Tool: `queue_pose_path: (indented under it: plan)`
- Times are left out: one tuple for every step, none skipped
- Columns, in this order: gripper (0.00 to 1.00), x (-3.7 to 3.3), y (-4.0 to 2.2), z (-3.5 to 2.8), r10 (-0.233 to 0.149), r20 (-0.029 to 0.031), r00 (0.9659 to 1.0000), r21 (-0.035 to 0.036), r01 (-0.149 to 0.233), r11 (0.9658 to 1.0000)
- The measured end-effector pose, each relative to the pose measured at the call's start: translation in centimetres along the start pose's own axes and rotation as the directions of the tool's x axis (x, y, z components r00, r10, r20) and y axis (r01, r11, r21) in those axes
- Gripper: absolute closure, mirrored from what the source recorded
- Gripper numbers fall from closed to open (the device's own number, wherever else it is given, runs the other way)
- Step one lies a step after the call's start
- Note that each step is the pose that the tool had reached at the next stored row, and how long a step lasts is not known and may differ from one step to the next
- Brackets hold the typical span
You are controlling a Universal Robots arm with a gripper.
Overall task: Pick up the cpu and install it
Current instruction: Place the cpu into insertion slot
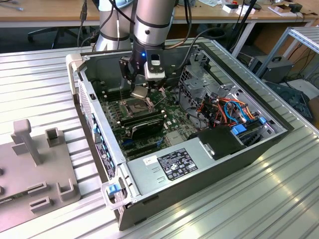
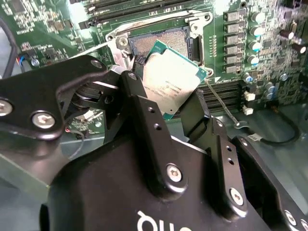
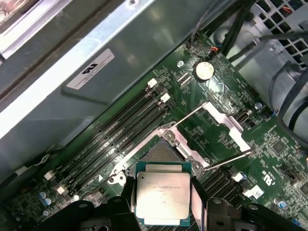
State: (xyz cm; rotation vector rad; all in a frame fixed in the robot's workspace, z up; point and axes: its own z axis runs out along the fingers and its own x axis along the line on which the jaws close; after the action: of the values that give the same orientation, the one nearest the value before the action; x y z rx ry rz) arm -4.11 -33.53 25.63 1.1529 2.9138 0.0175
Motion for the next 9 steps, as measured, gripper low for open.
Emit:
queue_pose_path:
  plan:
    - [0.45, 0.00, 0.00, 0.00, 0.011, 0.0005, 0.9999, 0.0003, -0.011, 0.9999]
    - [0.45, 0.00, 0.00, 0.01, 0.019, 0.0008, 0.9998, 0.0006, -0.019, 0.9998]
    - [0.45, 0.00, 0.00, 0.01, 0.030, 0.0012, 0.9996, 0.0009, -0.030, 0.9996]
    - [0.45, 0.00, 0.00, 0.01, 0.041, 0.0016, 0.9992, 0.0013, -0.041, 0.9992]
    - [0.45, 0.00, 0.00, 0.02, 0.055, 0.0022, 0.9985, 0.0016, -0.055, 0.9985]
    - [0.45, 0.00, 0.00, 0.02, 0.078, 0.0028, 0.9969, 0.0020, -0.078, 0.9969]
    - [0.45, 0.00, 0.00, 0.02, 0.090, 0.0031, 0.9959, 0.0021, -0.090, 0.9959]
    - [0.45, 0.00, 0.00, 0.02, 0.096, 0.0033, 0.9954, 0.0022, -0.096, 0.9954]
    - [0.45, 0.00, 0.00, 0.02, 0.102, 0.0034, 0.9948, 0.0023, -0.102, 0.9948]
